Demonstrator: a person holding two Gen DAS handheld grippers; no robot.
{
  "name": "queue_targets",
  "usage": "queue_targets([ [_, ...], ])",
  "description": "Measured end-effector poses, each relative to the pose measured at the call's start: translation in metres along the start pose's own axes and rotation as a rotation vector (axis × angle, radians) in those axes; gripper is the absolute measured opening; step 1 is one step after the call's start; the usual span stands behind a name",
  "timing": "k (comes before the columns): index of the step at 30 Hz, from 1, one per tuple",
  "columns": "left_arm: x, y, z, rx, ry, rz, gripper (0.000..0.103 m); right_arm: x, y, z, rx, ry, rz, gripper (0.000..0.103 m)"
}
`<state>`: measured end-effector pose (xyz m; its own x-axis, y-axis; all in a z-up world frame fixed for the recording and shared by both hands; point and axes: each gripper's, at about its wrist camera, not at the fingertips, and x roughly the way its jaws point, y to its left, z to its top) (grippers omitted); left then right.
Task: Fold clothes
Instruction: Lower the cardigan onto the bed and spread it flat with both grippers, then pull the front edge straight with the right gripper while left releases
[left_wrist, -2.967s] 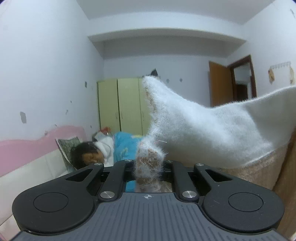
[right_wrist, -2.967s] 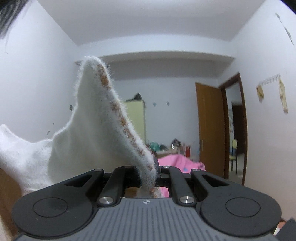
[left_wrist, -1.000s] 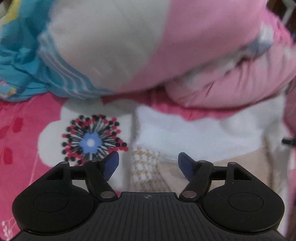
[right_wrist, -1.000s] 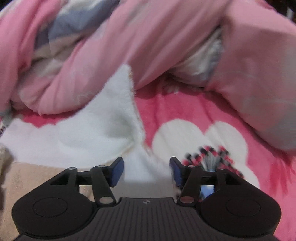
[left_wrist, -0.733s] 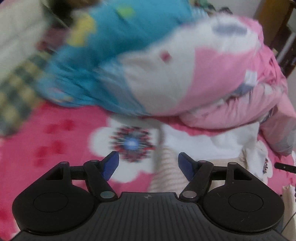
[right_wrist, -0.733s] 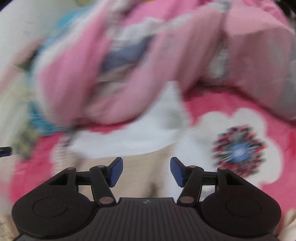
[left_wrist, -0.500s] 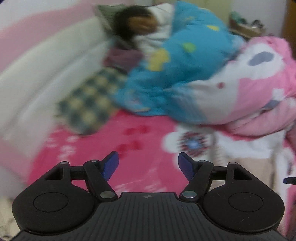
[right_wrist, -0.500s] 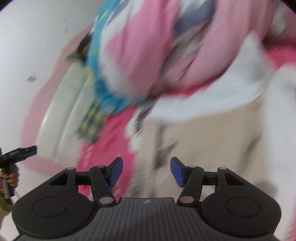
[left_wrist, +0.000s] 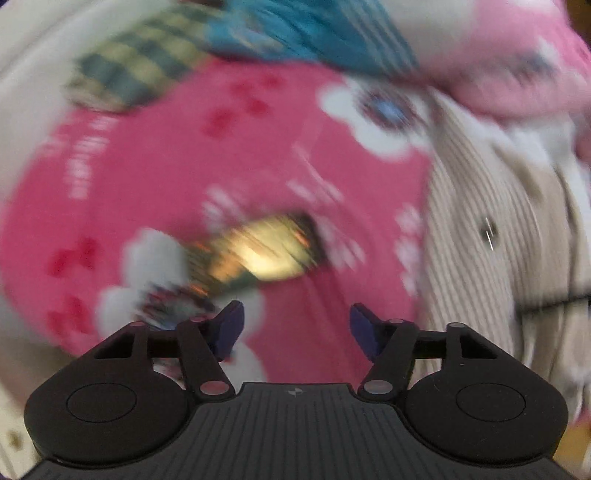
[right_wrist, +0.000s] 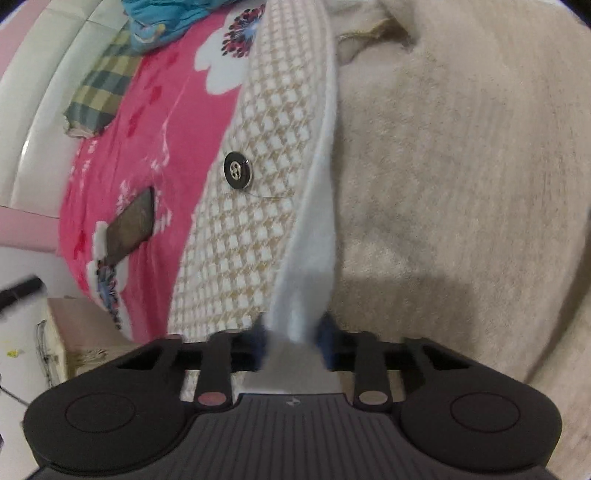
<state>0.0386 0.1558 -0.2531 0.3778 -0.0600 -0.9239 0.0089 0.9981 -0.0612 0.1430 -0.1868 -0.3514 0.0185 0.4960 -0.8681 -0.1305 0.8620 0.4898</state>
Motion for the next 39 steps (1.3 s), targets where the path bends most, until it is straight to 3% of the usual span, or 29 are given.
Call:
queue_targets([
  [3, 0.022, -0.019, -0.021, 0.093, 0.019, -0.096, 0.061, -0.012, 0.008, -0.006, 0.001, -0.039, -0.022, 0.013],
  [7, 0.050, -0.036, -0.030, 0.170, 0.063, -0.231, 0.061, -0.075, 0.008, -0.014, 0.015, -0.149, -0.051, 0.012],
  [12, 0.083, -0.056, -0.032, 0.242, 0.129, -0.348, 0.062, -0.128, -0.021, -0.008, 0.027, -0.274, -0.244, 0.012],
  [15, 0.098, -0.072, -0.035, 0.293, 0.193, -0.379, 0.062, -0.127, -0.053, -0.003, 0.082, -0.315, -0.342, 0.012],
  [18, 0.110, -0.086, -0.042, 0.312, 0.240, -0.349, 0.060, -0.109, -0.081, -0.001, 0.160, -0.318, -0.361, 0.012],
  [19, 0.111, -0.089, -0.043, 0.309, 0.242, -0.339, 0.055, -0.103, -0.087, 0.000, 0.182, -0.320, -0.361, 0.012],
  [21, 0.108, -0.094, -0.045, 0.308, 0.227, -0.343, 0.019, -0.099, -0.093, -0.002, 0.200, -0.329, -0.358, 0.012],
  [22, 0.106, -0.096, -0.046, 0.300, 0.218, -0.334, 0.011, -0.099, -0.094, -0.004, 0.202, -0.335, -0.356, 0.012],
  [25, 0.088, -0.092, -0.039, 0.211, 0.184, -0.337, 0.007, -0.104, -0.091, -0.007, 0.197, -0.359, -0.348, 0.012],
  [28, 0.056, -0.067, -0.016, 0.032, 0.115, -0.362, 0.007, -0.120, -0.088, -0.009, 0.190, -0.396, -0.329, 0.012],
  [33, -0.011, 0.008, 0.050, -0.260, -0.133, -0.339, 0.006, -0.148, -0.079, -0.007, 0.207, -0.462, -0.283, 0.012],
  [36, -0.033, 0.048, 0.099, -0.387, -0.286, -0.285, 0.006, -0.150, -0.070, -0.006, 0.228, -0.467, -0.227, 0.012],
  [39, -0.044, 0.095, 0.128, -0.509, -0.402, -0.233, 0.005, -0.147, -0.058, -0.004, 0.244, -0.463, -0.166, 0.012],
])
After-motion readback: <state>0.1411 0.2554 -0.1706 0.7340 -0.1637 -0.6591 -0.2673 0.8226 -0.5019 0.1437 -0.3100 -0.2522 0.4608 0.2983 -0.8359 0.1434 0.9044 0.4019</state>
